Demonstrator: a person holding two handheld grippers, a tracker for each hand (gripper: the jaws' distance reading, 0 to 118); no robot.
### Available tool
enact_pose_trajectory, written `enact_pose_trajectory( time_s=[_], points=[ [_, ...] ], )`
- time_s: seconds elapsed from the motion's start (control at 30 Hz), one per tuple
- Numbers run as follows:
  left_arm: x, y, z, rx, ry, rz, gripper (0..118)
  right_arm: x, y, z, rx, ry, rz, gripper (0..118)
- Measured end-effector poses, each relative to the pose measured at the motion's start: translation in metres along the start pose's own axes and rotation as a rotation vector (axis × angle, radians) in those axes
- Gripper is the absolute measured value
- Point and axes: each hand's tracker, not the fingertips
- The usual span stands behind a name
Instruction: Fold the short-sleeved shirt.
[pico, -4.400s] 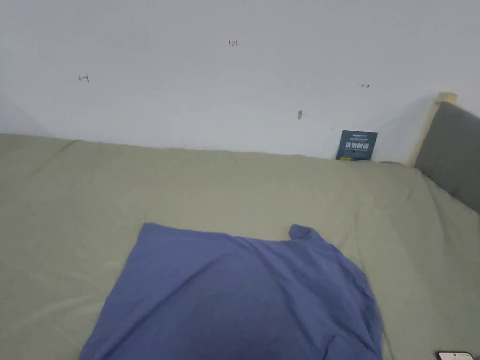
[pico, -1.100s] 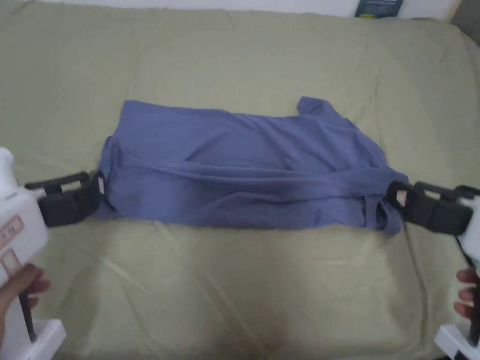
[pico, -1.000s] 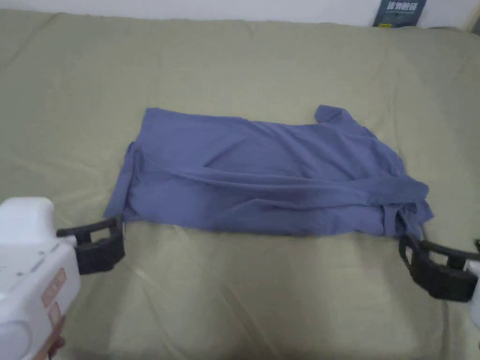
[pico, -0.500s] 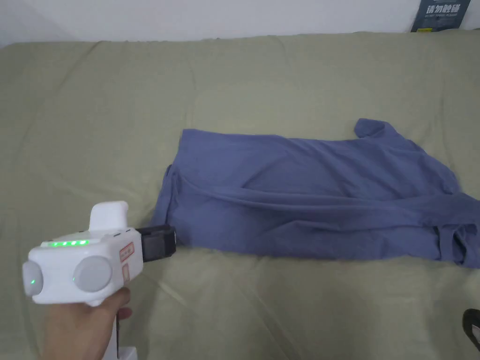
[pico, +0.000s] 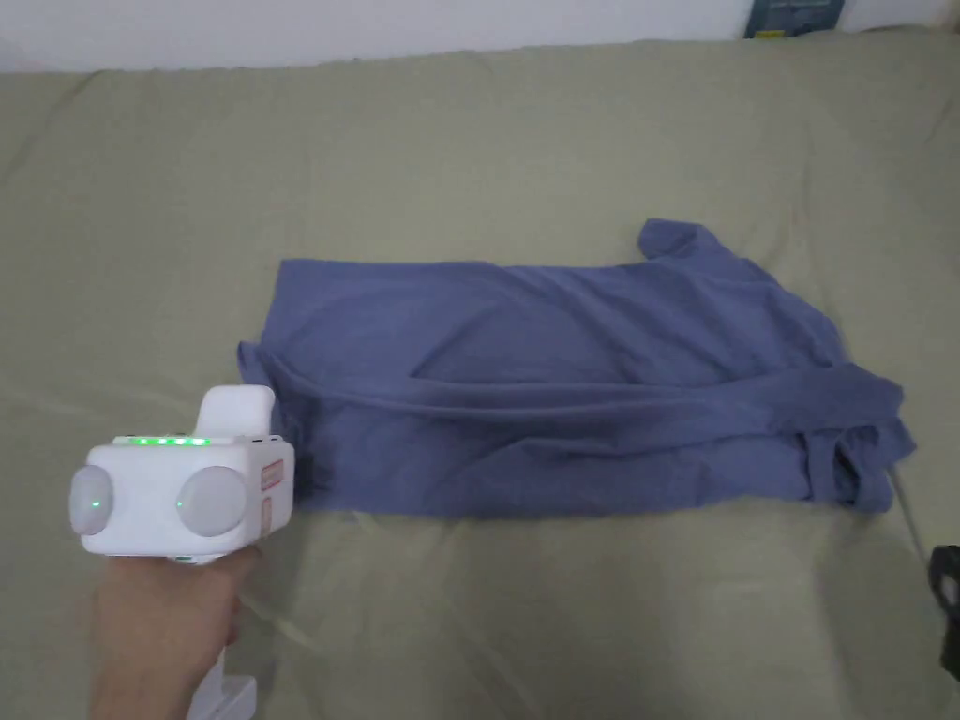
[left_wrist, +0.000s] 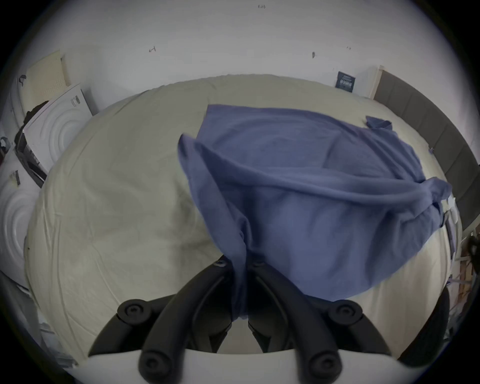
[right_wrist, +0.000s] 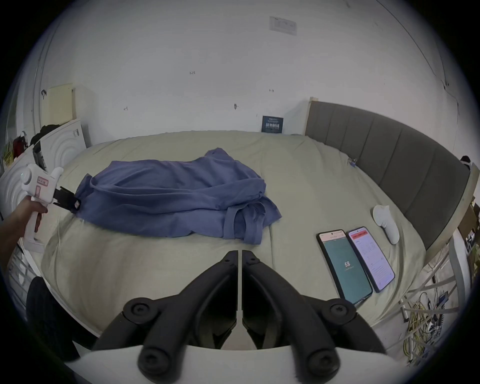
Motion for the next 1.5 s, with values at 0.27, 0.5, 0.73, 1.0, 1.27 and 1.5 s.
enact_pose_trajectory(
  time_s=[0.27, 0.5, 0.73, 1.0, 1.27, 1.5],
  points=[
    [-0.001, 0.006, 0.037, 0.085, -0.068, 0.068, 9, 0.022, 0.008, -0.081, -0.112, 0.043, -0.044, 100],
    [-0.011, 0.011, 0.026, 0.09, -0.137, 0.089, 9, 0.025, 0.035, -0.149, -0.184, 0.001, -0.104, 118],
    [-0.014, -0.001, 0.005, 0.074, -0.132, 0.084, 9, 0.006, 0.035, -0.171, -0.273, 0.062, -0.073, 32],
    [-0.03, -0.007, 0.0, 0.055, -0.176, 0.187, 9, 0.003, 0.046, -0.145, -0.219, 0.098, -0.097, 12],
    [-0.054, 0.009, 0.047, 0.055, 0.005, 0.019, 8, 0.022, 0.078, -0.117, -0.237, 0.204, -0.152, 12],
    [-0.05, 0.017, 0.107, 0.098, 0.02, -0.077, 8, 0.03, 0.106, -0.068, -0.244, 0.28, -0.105, 12]
  ],
)
